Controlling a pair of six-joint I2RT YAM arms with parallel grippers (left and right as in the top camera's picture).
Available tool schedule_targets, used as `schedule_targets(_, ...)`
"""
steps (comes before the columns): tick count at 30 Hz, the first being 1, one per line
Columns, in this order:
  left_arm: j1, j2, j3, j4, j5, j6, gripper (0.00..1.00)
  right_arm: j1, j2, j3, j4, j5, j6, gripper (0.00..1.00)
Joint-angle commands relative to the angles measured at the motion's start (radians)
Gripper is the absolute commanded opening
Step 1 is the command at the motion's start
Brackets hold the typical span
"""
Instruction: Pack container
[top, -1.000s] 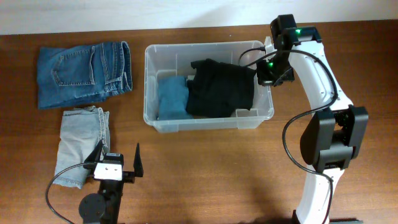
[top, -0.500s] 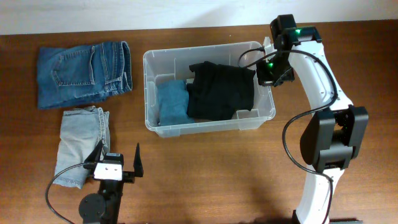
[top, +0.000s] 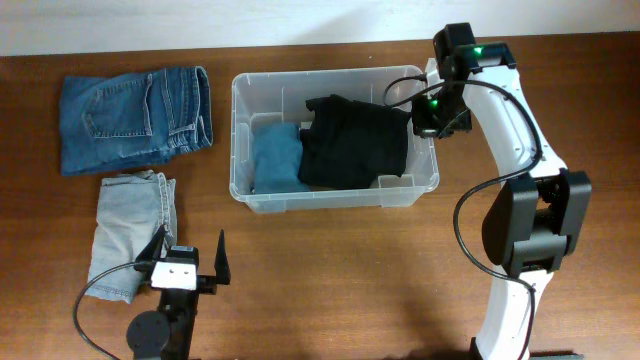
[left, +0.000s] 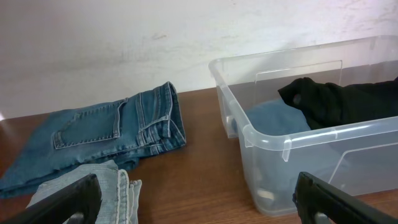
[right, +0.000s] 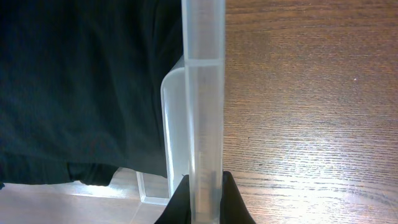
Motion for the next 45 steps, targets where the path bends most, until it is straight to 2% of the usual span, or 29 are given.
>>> schedule_targets(1,0.008,-0.006,-0.003,-0.005,-0.007,0.013,0.99,0.0,0.006,-0.009,0.011,0.013,0.014,0.04)
schedule_targets(4,0.008,-0.006,-0.003,-0.005,-0.007,0.013,0.99,0.0,0.006,-0.009,0.012,0.013,0.009,0.05)
schedule_targets(6,0.008,-0.006,-0.003,-0.005,-0.007,0.013,0.99,0.0,0.006,-0.009,0.012,0.013,-0.002,0.1)
schedule_targets(8,0.008,-0.006,-0.003,-0.005,-0.007,0.013,0.99,0.0,0.006,-0.009,0.014,0.013,-0.013,0.27)
schedule_targets(12,0.008,-0.006,-0.003,-0.005,-0.007,0.013,0.99,0.0,0.003,-0.001,0.015,0.013,-0.029,0.77)
schedule_targets(14,0.008,-0.006,-0.003,-0.005,-0.007,0.013,0.99,0.0,-0.001,0.014,0.011,0.014,-0.029,0.87)
schedule_targets(18,0.008,-0.006,-0.003,-0.005,-0.007,0.013,0.99,-0.002,-0.016,0.082,-0.019,0.014,-0.028,0.96)
schedule_targets(21,0.008,-0.006,-0.003,-0.005,-0.007,0.013,0.99,-0.012,-0.025,0.167,-0.079,0.026,-0.026,0.99)
schedule_targets(24,0.008,-0.006,-0.003,-0.005,-0.007,0.013,0.99,-0.044,-0.027,0.279,-0.167,0.084,0.039,0.99)
schedule_targets(30,0.008,-0.006,-0.003,-0.005,-0.007,0.013,0.99,-0.188,-0.027,0.446,-0.294,0.1,0.079,0.98)
schedule_targets(34,0.008,-0.006,-0.003,-0.005,-0.007,0.013,0.99,-0.372,-0.027,0.457,-0.338,0.098,0.208,0.98)
schedule_targets(38,0.008,-0.006,-0.003,-0.005,-0.007,0.013,0.99,-0.507,-0.027,0.449,-0.373,0.095,0.264,0.98)
schedule_targets(45,0.008,-0.006,-0.003,-0.005,-0.007,0.013,0.99,-0.639,-0.027,0.447,-0.386,0.051,0.296,0.99)
